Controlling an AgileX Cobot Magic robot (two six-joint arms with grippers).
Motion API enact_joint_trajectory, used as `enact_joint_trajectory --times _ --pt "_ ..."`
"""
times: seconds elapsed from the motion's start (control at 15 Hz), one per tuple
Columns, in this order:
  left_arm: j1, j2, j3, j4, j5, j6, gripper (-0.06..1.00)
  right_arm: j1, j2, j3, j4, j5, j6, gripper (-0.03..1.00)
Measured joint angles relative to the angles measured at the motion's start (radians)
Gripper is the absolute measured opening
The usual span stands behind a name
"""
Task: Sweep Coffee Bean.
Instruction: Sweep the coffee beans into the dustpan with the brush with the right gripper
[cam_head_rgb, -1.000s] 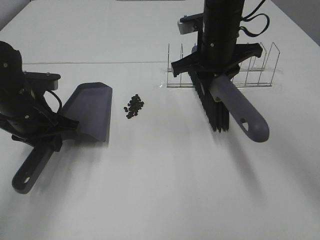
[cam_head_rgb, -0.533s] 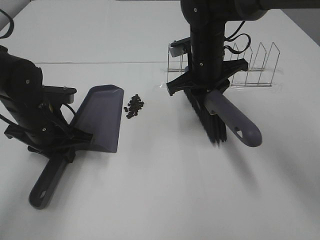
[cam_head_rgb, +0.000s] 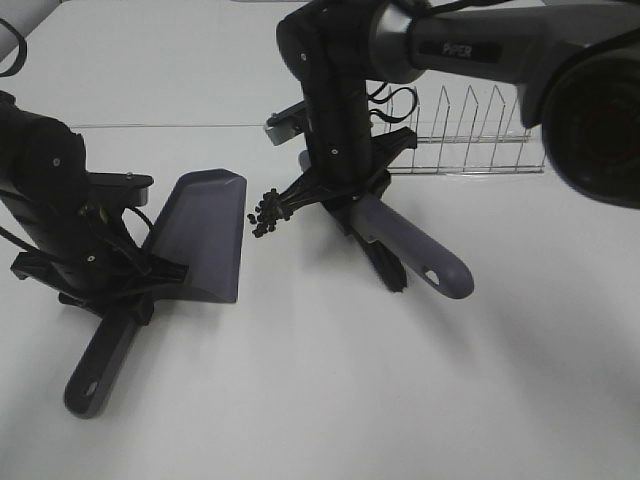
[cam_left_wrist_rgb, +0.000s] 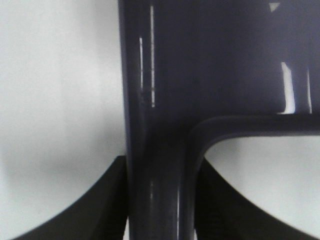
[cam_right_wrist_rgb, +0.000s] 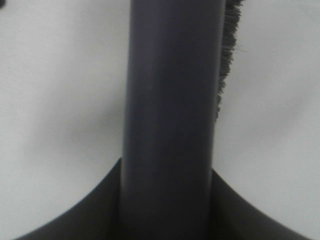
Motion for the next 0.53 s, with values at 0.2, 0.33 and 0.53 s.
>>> enact_joint_trajectory --times 0.2,0.33,0.53 --pt "0.0 0.0 0.0 -0.001 -0.001 0.0 0.36 0.042 0.113 -0.201 0.082 0.002 -0.061 0.34" --pt "0.0 0.0 0.0 -0.001 -0.001 0.0 0.36 0.049 0.154 -0.283 0.147 0.002 -0.112 0.34" --pt "0.0 0.0 0.0 -0.003 -0.001 0.0 0.36 0.051 0.172 -0.35 0.266 0.002 -0.16 0.34"
